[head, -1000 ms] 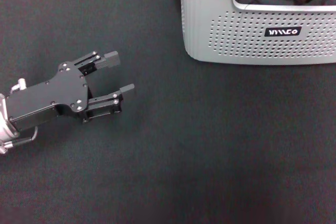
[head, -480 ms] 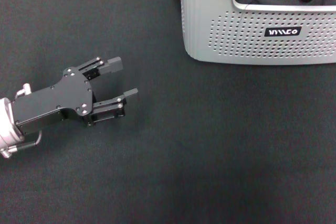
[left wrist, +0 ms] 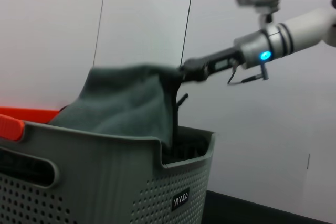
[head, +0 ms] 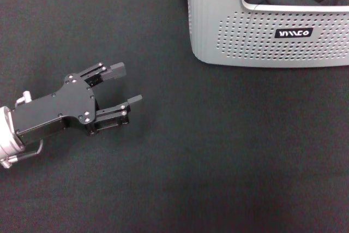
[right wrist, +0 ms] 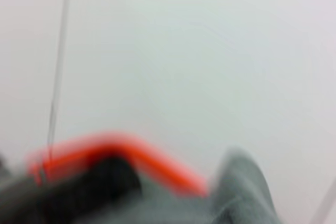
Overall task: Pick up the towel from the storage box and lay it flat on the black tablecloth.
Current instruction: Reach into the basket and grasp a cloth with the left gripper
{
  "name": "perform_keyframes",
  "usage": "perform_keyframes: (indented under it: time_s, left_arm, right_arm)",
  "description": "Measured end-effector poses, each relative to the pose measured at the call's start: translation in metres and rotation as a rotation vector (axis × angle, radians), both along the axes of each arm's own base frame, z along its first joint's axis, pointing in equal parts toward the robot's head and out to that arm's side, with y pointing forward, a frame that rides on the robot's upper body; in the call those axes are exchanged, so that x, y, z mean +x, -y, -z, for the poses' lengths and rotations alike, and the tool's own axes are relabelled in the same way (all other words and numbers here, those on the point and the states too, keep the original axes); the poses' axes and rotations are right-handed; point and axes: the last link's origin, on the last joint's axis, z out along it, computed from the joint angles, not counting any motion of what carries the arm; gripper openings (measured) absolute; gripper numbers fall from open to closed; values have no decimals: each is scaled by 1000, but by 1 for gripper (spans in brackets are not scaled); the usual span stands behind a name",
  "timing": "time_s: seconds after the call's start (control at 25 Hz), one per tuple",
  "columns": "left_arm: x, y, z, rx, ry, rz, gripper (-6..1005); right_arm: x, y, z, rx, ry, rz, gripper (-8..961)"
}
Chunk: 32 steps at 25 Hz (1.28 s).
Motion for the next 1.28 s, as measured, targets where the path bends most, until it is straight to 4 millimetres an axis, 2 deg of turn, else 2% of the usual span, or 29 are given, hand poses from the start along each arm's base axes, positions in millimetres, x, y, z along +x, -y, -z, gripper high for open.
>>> perform_keyframes:
  time_s: [0.08,0.16,0.24,0.36,0.52,0.64,0.76,0.84,1.0,1.28]
  left_arm:
    - [0,1,-1,7,4,-2,829]
    - [0,1,-1,16,12,1,828]
    - [2,0,-2,27,24,7,828]
    - [8,-1,-10,42,89,6,827]
    - [21,-8,-29,32,252,-2,825]
    - [29,-9,-34,5,308,15,824]
    - [33,-10,-32,-15,326,19,823]
    - [34,-10,-29,-19,328,19,822]
    - [32,-7,-26,-24,336,6,821]
    - [35,-8,-20,-46,336,11,818]
  right_arm:
    - [0,11,-9,34,-87,-108,141]
    - [9,20,-16,62,-164,-191,108]
    - [16,22,-17,64,-205,-217,89]
    - [28,25,-18,16,-364,-250,80]
    - [28,29,-23,-88,-604,-347,67]
    - [31,23,-24,-113,-658,-356,58]
    - [39,15,-22,-111,-678,-334,57]
    - [56,3,-24,-44,-670,-244,57]
    - [78,-8,-28,-4,-662,-156,56]
    - [100,-32,-34,86,-633,22,78]
